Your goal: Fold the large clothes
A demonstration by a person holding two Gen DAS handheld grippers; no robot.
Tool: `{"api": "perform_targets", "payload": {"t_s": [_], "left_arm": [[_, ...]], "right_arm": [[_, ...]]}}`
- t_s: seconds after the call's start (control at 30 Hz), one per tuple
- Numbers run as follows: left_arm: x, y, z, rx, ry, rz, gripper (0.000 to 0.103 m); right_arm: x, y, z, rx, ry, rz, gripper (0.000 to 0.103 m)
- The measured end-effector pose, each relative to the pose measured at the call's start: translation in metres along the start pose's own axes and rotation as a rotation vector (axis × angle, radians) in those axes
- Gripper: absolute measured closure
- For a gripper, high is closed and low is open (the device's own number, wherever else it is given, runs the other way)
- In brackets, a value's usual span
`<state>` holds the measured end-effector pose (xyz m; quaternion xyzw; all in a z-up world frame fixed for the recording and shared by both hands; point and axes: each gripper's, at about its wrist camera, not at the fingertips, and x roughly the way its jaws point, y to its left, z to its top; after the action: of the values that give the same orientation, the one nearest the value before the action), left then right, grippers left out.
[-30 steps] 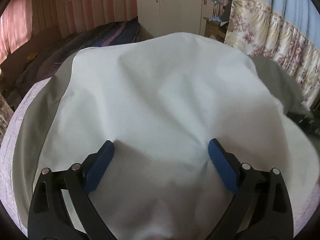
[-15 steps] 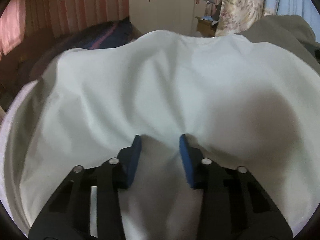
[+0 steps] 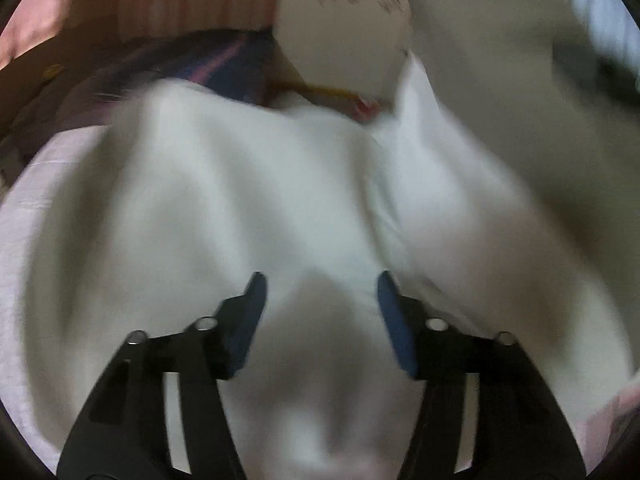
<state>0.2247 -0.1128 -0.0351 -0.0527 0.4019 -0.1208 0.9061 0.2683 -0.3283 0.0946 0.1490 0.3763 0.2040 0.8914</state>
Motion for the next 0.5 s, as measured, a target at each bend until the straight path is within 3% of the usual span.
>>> {"api": "perform_targets", "payload": {"t_s": [0.27, 0.43, 0.5], "left_arm": [[-0.086, 0.126, 0.029, -0.119, -0.128, 0.220, 0.037], [-0.091, 0.166, 0.022, -0.156, -0.100, 0.280, 0.037], [-0.088, 0.172, 0.016, -0.166, -0.076, 0.280, 0.037]], "right_arm": [[0.076, 0.077, -0.015, -0.005, 0.015, -0.077, 0.097], [0.143, 0.110, -0.045, -0.024, 0.065, -0.198, 0.096], [0.158, 0.115, -0.055, -0.034, 0.081, -0.250, 0.086]]}}
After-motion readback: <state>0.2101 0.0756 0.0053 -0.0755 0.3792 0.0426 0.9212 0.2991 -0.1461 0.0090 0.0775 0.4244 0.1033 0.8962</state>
